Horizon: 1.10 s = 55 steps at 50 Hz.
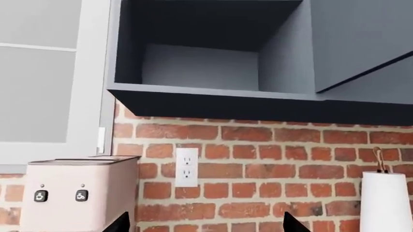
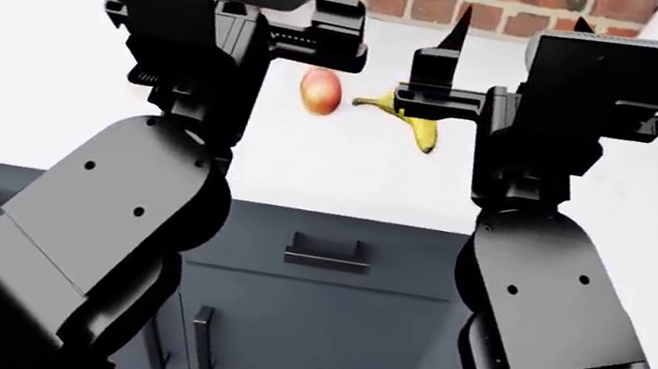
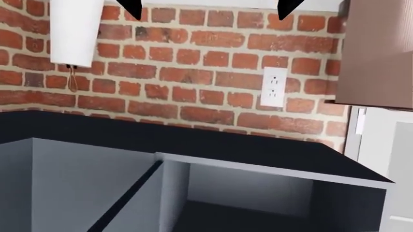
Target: Pick the peach, banana from the counter and place them in the cabinet. Then close the cabinet.
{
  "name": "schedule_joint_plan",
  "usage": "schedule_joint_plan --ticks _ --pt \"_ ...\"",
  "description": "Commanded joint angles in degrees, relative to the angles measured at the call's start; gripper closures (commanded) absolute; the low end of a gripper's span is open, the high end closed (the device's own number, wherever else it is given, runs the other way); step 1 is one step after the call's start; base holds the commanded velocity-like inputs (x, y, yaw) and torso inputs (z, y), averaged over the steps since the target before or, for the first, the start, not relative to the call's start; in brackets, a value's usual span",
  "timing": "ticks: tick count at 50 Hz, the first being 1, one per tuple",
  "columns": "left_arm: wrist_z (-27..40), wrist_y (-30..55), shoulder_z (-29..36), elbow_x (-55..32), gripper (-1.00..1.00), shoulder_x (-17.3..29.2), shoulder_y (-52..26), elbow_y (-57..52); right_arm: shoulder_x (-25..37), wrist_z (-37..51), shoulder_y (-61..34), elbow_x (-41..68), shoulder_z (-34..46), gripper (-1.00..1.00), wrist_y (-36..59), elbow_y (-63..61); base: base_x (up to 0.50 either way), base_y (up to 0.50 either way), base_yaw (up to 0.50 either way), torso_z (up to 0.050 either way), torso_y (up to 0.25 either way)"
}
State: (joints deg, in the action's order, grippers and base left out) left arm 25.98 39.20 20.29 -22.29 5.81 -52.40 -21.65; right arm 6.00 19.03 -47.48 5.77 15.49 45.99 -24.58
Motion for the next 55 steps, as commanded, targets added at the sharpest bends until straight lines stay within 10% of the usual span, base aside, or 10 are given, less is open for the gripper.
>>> schedule_joint_plan --ticks 1,55 --pt "-1.06 -0.27 0.54 -2.41 -1.00 0.86 0.12 -2.25 0.36 0.46 -0.16 0.97 -0.01 -1.00 -0.02 -0.04 0.34 -0.01 0.00 0.000 0.000" --pt "-0.37 -0.39 -2.42 -7.11 -1.00 5.11 -1.41 -4.17 3.43 2.26 -0.68 4.27 -3.84 -1.00 -1.13 0.62 0.34 -0.01 0.00 0.000 0.001"
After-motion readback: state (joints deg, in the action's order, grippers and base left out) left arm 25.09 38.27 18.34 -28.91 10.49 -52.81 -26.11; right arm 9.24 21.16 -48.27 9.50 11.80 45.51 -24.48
